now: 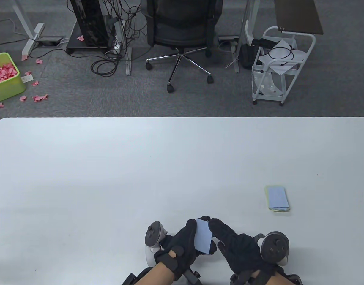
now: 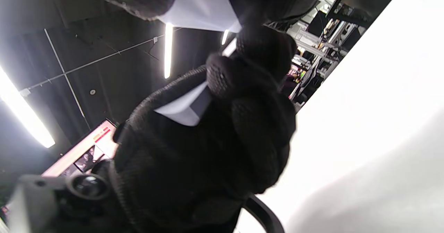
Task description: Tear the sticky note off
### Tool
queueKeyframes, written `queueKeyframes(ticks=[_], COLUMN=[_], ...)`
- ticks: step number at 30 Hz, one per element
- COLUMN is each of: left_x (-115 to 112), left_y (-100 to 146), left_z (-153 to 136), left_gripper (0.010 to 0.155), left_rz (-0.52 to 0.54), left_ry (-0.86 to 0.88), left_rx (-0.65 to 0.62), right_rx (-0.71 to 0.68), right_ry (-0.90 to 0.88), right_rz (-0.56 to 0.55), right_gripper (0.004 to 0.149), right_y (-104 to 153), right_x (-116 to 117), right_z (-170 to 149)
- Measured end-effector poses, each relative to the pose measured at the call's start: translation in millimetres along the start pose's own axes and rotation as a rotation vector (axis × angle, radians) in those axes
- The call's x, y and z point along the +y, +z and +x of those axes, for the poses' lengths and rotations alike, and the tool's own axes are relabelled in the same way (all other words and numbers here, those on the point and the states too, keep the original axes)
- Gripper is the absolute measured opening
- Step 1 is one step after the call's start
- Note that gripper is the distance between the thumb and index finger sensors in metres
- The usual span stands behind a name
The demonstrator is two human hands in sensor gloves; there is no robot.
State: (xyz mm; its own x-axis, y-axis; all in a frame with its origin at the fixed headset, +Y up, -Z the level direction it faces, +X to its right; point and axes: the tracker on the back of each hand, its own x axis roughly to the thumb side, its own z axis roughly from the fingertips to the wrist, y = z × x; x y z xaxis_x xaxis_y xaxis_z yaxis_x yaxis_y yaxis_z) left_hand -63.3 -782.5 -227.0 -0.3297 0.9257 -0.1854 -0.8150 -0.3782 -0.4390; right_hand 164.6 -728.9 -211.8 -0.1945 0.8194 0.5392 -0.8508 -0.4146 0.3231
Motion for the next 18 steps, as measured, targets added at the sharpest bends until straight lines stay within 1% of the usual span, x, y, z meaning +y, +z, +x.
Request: queueKeyframes(ticks=[1,2,4,5,8,10,11,12,15,16,17,18], left_x=[2.6,8.4,19.4,24.7,29.4,30.1,30.1,29.8,28.2,27.7,27.6,27.4], left_y=[-0.1,-0.4,1.2,3.1,8.0,9.3,9.6,9.8,11.1,11.4,11.6,12.0], left_z=[0.5,1.3,1.6,1.4,4.6,8.9,12.1,14.1,19.7,21.5,22.5,24.4], left_gripper=[0.075,0.075,0.076,0.076,0.076,0.076,0.076,0.076,0.075,0.075,0.075,0.075], left_rz=[0.008,0.040,0.087,0.105,0.120,0.132,0.130,0.129,0.130,0.129,0.126,0.123], left_ry=[0.003,-0.017,-0.073,-0.093,-0.067,-0.080,-0.095,-0.101,-0.109,-0.108,-0.110,-0.114], left_rx=[-0.005,-0.003,-0.004,0.001,0.006,-0.011,-0.019,-0.025,-0.049,-0.054,-0.057,-0.064], right_rx=[-0.009,-0.003,0.028,0.066,0.159,0.236,0.278,0.289,0.281,0.263,0.253,0.251], right_ry=[-0.021,-0.055,-0.074,-0.083,-0.106,-0.085,-0.076,-0.061,0.108,0.237,0.319,0.454], right_rz=[0.002,0.001,-0.023,-0.054,-0.102,-0.157,-0.167,-0.180,-0.226,-0.239,-0.244,-0.250], right_gripper=[0.049,0.049,0.049,0.048,0.046,0.046,0.046,0.045,0.043,0.043,0.042,0.042], right_y=[0.6,1.7,2.8,3.4,4.7,7.3,7.8,8.5,10.5,11.3,11.5,12.4], right_x=[-1.8,-4.2,-9.2,-16.0,-29.9,-41.5,-50.2,-55.1,-74.7,-85.1,-90.9,-100.9], right_z=[0.4,0.9,0.0,-3.2,-11.4,-18.5,-23.4,-25.2,-26.8,-26.1,-26.2,-26.9])
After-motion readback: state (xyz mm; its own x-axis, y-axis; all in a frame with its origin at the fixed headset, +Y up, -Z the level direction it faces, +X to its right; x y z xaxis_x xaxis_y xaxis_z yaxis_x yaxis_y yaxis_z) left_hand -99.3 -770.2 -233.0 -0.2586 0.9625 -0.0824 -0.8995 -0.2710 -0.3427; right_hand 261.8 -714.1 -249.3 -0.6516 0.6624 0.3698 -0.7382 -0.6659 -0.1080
